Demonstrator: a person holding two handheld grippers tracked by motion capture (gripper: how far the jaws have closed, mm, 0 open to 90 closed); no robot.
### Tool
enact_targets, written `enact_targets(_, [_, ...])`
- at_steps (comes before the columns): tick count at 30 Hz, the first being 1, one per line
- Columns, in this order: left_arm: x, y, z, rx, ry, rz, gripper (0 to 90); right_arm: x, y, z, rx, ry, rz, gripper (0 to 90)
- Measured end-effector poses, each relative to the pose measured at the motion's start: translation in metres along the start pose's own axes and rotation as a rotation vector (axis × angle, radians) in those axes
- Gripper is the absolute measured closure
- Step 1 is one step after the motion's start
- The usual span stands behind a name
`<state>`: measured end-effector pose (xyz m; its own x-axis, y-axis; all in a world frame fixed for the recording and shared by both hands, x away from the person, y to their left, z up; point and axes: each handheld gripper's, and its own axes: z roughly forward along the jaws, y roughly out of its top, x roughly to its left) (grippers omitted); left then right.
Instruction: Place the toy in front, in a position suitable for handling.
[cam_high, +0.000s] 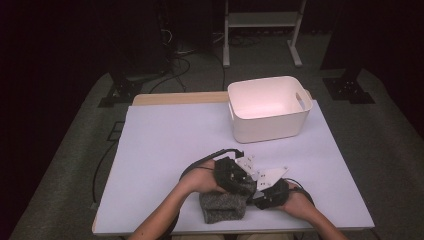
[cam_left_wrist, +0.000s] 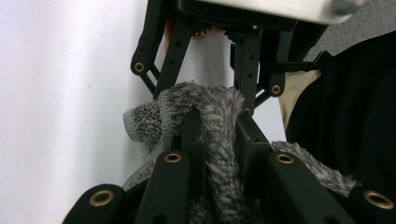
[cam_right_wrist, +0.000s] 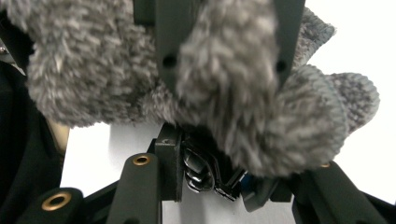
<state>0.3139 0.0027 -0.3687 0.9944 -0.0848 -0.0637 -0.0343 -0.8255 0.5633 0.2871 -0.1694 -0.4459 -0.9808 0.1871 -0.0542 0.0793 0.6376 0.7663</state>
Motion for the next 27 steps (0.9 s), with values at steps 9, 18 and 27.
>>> enact_targets(9, [-0.003, -0.041, -0.027, -0.008, 0.057, -0.068, 77.0, -0.002, 0.001, 0.0, 0.006, 0.012, 0.009, 57.1])
enact_targets(18, [-0.008, -0.102, -0.06, -0.101, 0.102, -0.19, 75.5, -0.004, 0.002, 0.0, 0.014, 0.023, 0.017, 57.1])
enact_targets(27, [-0.004, -0.126, -0.055, -0.14, 0.095, -0.238, 75.7, -0.006, 0.015, 0.0, 0.042, 0.05, 0.023, 45.2])
